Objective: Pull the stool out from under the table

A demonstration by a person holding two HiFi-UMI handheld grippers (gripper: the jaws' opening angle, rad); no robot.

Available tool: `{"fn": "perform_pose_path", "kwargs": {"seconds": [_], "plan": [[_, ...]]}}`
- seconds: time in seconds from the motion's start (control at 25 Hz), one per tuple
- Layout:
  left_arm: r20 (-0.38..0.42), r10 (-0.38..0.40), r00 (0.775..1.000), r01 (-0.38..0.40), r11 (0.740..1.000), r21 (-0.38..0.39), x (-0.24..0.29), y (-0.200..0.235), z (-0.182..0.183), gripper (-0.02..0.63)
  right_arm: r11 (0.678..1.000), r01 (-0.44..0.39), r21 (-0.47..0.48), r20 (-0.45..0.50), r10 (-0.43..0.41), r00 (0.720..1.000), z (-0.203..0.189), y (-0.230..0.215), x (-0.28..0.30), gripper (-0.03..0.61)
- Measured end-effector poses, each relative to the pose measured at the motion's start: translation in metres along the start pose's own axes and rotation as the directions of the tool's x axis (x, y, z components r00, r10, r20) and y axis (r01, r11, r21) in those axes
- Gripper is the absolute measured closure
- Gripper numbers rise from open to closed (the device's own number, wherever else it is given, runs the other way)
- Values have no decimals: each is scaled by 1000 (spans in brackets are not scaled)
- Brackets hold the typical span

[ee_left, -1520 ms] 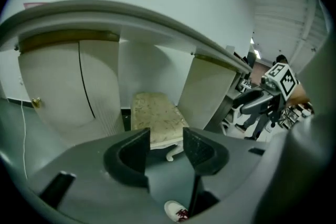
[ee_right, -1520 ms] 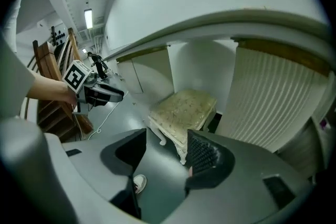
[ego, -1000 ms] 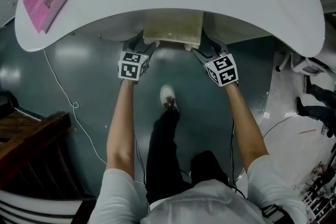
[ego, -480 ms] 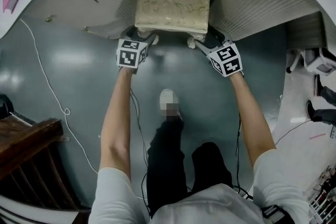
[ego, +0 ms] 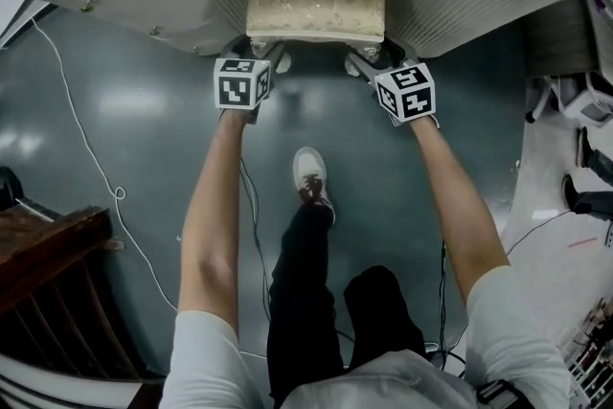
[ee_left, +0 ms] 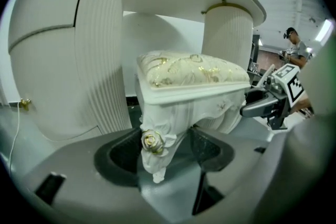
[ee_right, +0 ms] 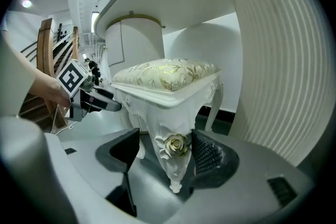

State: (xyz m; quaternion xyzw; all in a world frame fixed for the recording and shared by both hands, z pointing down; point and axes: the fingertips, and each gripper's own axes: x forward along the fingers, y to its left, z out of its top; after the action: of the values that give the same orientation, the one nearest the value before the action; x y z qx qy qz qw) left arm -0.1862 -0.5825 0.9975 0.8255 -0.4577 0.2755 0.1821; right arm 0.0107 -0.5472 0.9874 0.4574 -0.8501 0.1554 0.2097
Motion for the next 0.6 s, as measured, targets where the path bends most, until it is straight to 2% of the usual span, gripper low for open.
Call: {"fn": "perform_pose_path", "kwargs": {"seconds": [0.12, 0.24, 0.4, 0.6], "plan": [[0, 9, 1000, -9, 1000, -25, -17, -13, -15, 319, 1000, 7, 0, -37, -7, 999, -10, 8, -15, 269], [-1, 16, 1000, -16, 999, -36, -37, -27, -32, 321, 999, 8, 45, -23, -7, 1000, -20, 22, -34, 284], [-8, 25, 1000, -25, 999, -47, -66, -42, -56, 319, 1000, -12, 25, -38, 13, 999, -37, 49, -58, 284], [-11, 34, 999, -35, 997, -67, -112, -76, -99, 325, 996, -17, 82, -14, 18, 1000, -67, 92, -105, 282]]}}
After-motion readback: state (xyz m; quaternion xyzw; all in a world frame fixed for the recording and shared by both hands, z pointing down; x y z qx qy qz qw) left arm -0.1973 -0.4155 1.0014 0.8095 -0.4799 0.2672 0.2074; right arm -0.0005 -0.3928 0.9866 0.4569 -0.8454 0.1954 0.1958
